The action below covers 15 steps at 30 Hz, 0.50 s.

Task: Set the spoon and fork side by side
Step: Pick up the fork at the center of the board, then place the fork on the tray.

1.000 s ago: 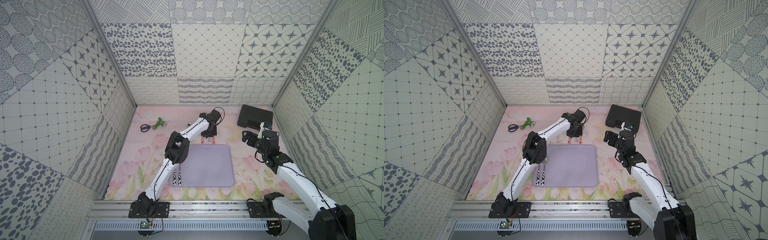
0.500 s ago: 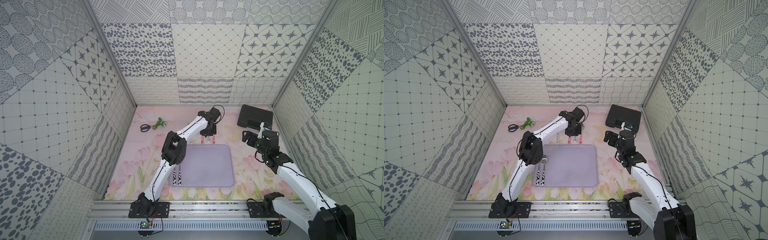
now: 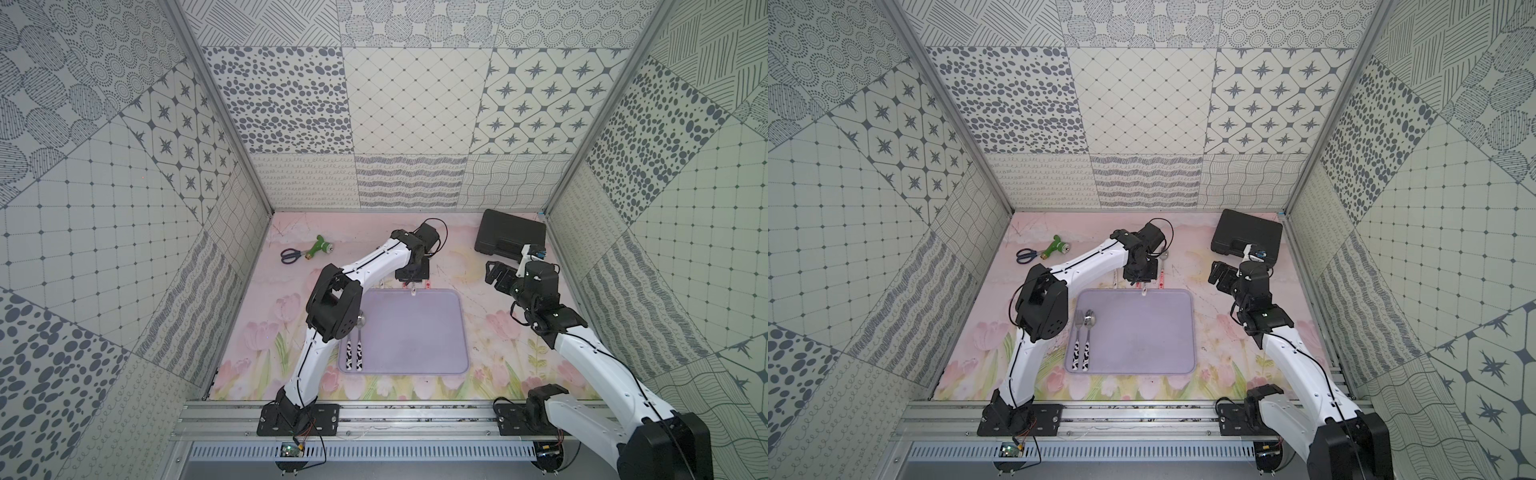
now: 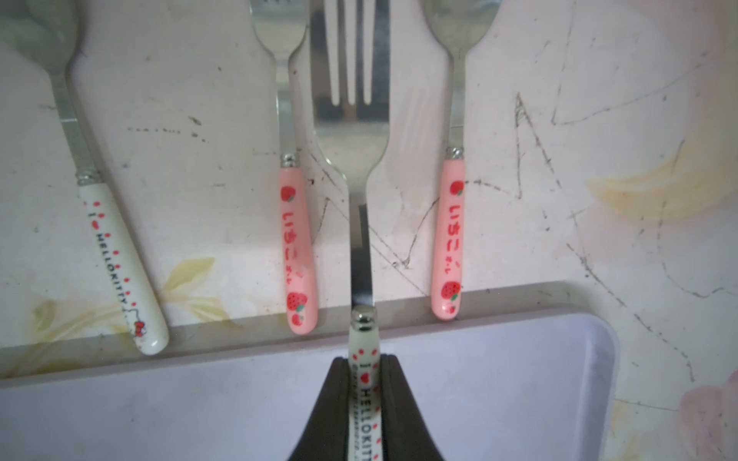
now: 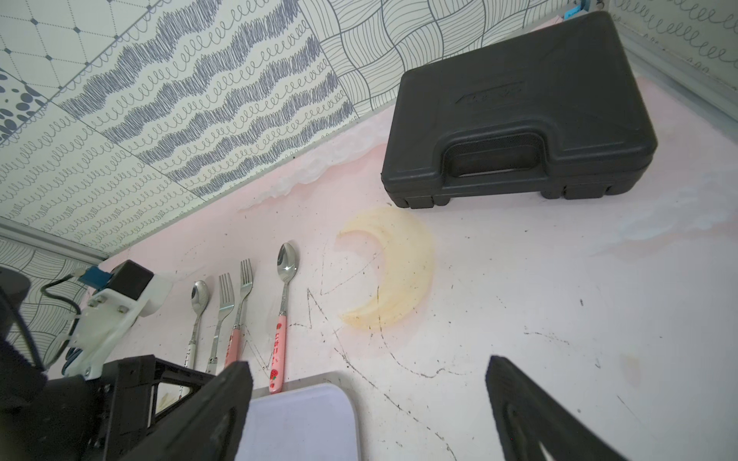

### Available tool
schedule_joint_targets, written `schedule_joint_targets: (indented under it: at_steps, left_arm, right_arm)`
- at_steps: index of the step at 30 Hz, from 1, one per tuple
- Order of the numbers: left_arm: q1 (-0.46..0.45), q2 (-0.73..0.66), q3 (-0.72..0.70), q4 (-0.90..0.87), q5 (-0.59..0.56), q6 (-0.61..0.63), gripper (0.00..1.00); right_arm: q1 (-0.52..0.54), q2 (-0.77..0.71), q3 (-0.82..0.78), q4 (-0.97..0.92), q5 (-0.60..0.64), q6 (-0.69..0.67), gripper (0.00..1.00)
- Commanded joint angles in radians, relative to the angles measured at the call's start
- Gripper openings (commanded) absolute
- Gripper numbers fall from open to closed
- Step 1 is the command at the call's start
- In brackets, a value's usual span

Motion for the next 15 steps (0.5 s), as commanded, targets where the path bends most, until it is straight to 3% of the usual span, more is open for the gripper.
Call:
schedule_joint_targets:
  at_steps: [1, 15]
  left_arm:
    - [-0.019, -0.100, -0.151, 0.096, -0.025, -0.048, 0.00]
    - [-0.080, -0.318, -0.531, 0.219, -0.053, -0.138, 0.00]
  right_arm:
    - [0.006, -0.020, -0.013, 0.026, 0.018, -0.015, 0.97]
    - [0.006, -0.029, -0.015, 0.020, 0.046, -0.028, 0.97]
